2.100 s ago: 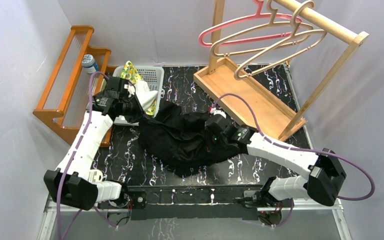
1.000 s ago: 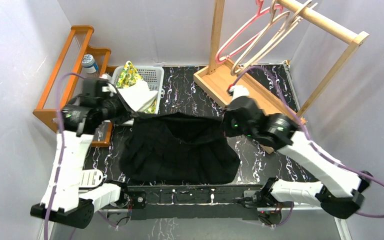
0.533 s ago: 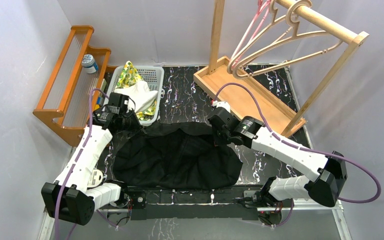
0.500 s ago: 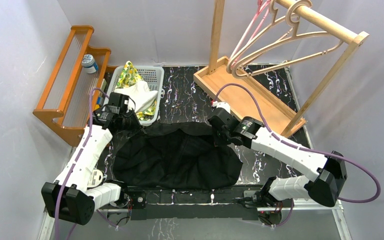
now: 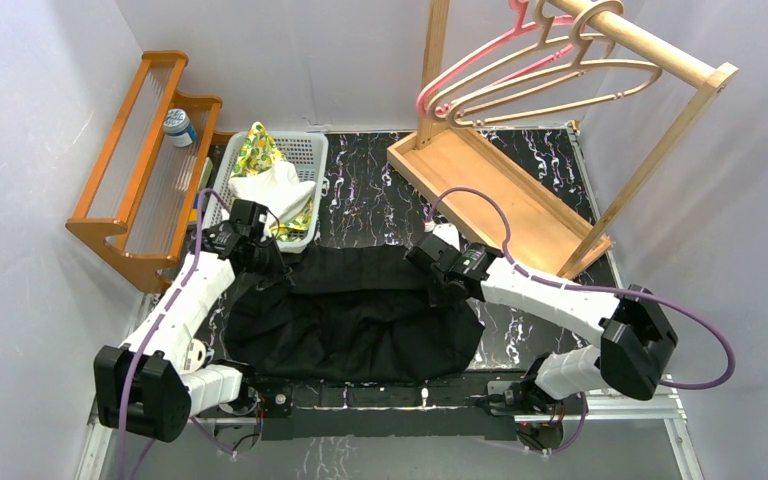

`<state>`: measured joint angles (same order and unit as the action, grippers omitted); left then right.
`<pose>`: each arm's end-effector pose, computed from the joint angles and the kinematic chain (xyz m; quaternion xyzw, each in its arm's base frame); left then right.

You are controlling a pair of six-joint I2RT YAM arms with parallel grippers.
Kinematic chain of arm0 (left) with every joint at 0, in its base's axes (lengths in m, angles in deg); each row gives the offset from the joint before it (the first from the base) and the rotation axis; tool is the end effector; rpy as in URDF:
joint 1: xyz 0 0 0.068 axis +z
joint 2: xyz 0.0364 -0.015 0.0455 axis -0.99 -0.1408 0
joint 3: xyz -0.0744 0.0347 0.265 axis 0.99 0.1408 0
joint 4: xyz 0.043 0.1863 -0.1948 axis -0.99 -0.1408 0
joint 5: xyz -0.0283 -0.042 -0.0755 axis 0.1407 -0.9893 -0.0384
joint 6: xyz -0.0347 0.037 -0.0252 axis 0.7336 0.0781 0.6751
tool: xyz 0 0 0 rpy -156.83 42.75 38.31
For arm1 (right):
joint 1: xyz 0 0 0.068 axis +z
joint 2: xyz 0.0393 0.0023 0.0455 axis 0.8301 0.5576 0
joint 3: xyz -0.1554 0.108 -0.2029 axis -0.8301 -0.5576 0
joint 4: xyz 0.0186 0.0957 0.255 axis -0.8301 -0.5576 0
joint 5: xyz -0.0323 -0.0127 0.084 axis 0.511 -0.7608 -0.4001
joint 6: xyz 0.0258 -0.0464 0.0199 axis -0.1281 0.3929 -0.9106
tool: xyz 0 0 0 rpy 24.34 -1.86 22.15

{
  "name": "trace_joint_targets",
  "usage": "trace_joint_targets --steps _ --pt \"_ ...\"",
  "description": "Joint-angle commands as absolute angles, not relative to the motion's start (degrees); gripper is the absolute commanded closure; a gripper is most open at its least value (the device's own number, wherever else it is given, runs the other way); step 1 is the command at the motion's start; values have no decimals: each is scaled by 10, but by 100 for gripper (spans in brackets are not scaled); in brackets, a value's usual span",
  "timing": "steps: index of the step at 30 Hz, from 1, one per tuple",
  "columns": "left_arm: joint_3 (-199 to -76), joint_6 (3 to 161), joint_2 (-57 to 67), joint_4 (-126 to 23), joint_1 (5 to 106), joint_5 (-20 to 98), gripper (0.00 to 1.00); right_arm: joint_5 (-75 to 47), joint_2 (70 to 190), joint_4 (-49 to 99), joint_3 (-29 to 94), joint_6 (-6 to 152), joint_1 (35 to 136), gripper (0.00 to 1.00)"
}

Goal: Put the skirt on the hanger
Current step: Adjust the skirt at the center of the board.

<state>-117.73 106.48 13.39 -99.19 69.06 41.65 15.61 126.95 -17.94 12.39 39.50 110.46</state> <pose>0.2285 -0.0562 0.2562 -0.1855 0.9474 -0.1518 0.2121 0.1690 0.2102 0.2319 -0.0763 0.9580 0.0230 0.2756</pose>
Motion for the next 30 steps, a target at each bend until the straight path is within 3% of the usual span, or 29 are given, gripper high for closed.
trace_joint_targets --steps 1,6,8,13,19,25,28,30 --pt "-1220 1040 141 -978 695 399 92 153 1240 -175 167 415 1101 95" --pt "-1272 1035 145 -991 696 396 70 144 1170 -160 179 435 1101 63" --pt "-1286 1034 148 -992 697 401 67 151 1134 -151 169 443 1101 52" --pt "-1331 1016 146 -999 696 414 59 169 1039 -127 176 466 1101 41" --pt "-1381 990 158 -979 696 413 43 259 987 -106 285 440 1100 19" --pt "-1403 978 164 -959 697 411 34 376 1138 -184 516 436 1076 13" --pt "-1395 987 164 -944 696 386 33 342 1208 -191 617 447 996 11" --pt "-1384 1001 163 -925 696 359 33 257 1246 -198 662 435 904 11"
